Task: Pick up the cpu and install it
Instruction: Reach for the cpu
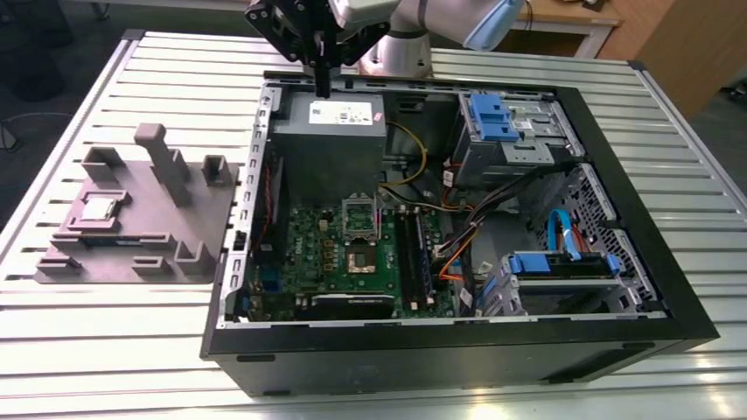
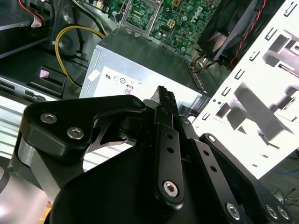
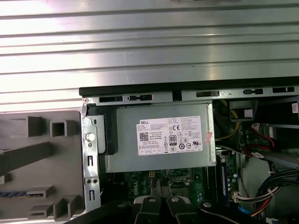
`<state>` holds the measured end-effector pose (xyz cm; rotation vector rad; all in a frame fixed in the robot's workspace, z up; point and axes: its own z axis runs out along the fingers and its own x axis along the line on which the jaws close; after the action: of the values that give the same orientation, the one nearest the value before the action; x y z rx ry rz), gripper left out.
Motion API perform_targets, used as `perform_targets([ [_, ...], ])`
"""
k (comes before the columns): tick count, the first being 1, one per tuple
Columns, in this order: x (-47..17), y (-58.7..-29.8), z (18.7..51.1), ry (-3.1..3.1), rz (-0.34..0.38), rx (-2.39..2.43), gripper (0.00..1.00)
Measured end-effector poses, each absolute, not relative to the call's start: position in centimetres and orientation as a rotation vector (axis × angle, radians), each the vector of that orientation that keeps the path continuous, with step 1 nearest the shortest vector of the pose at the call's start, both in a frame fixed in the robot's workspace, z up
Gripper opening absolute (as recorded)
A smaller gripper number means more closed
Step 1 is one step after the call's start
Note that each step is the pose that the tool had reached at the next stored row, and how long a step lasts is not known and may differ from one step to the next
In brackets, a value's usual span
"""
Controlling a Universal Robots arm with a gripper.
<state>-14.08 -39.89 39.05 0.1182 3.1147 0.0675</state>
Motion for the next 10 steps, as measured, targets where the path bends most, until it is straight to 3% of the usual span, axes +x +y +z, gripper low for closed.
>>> perform_targets([
  [10,-14.32,-39.89,39.03,3.115,0.068,0.118,0.1],
])
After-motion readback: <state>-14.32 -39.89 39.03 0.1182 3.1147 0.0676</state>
